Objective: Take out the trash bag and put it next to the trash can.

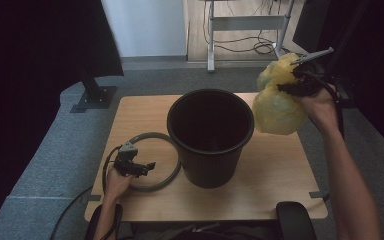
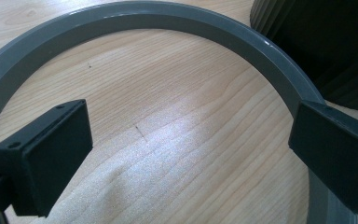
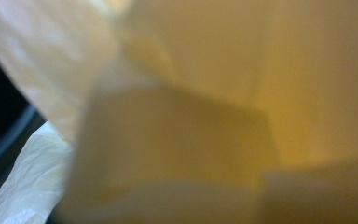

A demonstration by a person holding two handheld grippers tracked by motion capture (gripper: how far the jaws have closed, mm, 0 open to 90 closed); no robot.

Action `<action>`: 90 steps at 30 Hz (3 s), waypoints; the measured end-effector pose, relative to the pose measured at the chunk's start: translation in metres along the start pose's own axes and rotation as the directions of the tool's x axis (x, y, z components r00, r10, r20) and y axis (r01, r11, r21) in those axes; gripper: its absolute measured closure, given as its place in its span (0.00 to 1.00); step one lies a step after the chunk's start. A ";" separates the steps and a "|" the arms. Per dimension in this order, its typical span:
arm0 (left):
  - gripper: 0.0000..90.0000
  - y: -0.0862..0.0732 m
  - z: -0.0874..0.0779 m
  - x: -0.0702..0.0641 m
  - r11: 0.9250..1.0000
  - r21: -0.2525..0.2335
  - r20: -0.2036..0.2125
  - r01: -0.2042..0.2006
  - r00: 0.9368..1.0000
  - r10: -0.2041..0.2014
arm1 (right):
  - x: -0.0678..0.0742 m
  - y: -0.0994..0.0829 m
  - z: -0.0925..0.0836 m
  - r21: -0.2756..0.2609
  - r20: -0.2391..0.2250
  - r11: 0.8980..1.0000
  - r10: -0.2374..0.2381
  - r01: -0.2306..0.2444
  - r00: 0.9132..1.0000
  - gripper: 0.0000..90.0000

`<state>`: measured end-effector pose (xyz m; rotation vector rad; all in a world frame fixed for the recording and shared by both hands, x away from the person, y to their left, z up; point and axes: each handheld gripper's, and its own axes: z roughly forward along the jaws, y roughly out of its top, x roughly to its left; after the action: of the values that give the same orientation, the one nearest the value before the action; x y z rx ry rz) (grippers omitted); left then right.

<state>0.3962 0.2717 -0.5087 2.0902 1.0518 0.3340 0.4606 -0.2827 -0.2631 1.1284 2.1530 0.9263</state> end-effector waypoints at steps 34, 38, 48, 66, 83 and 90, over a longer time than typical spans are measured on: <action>0.00 -0.009 0.014 0.005 0.994 0.103 -0.110 0.036 0.994 -0.024 | 0.013 -0.073 0.133 0.038 0.055 0.991 0.127 -0.130 0.990 0.80; 0.00 -0.009 0.014 0.004 0.994 0.102 -0.106 0.036 0.994 -0.025 | 0.016 -0.073 0.150 0.041 0.048 0.990 0.134 -0.136 0.990 0.79; 0.00 -0.009 0.016 0.005 0.995 0.089 -0.071 0.046 0.997 -0.039 | 0.015 -0.077 0.186 0.054 0.056 0.984 0.169 -0.172 0.984 0.77; 0.00 -0.009 0.013 0.006 0.997 0.061 -0.024 0.054 0.998 -0.053 | 0.017 -0.078 0.174 0.071 -0.002 0.980 0.184 -0.183 0.983 0.08; 0.00 -0.009 0.012 0.006 0.997 0.046 -0.003 0.058 0.998 -0.058 | 0.017 -0.102 0.110 0.052 -0.010 0.987 0.153 -0.152 0.988 0.10; 0.00 -0.010 0.010 0.007 0.997 0.052 -0.015 0.058 0.998 -0.057 | 0.017 -0.113 0.091 0.040 0.014 0.987 0.156 -0.156 0.988 0.00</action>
<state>0.4001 0.2757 -0.5237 2.1015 1.1377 0.2955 0.4621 -0.2861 -0.4092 1.3348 2.1074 0.9453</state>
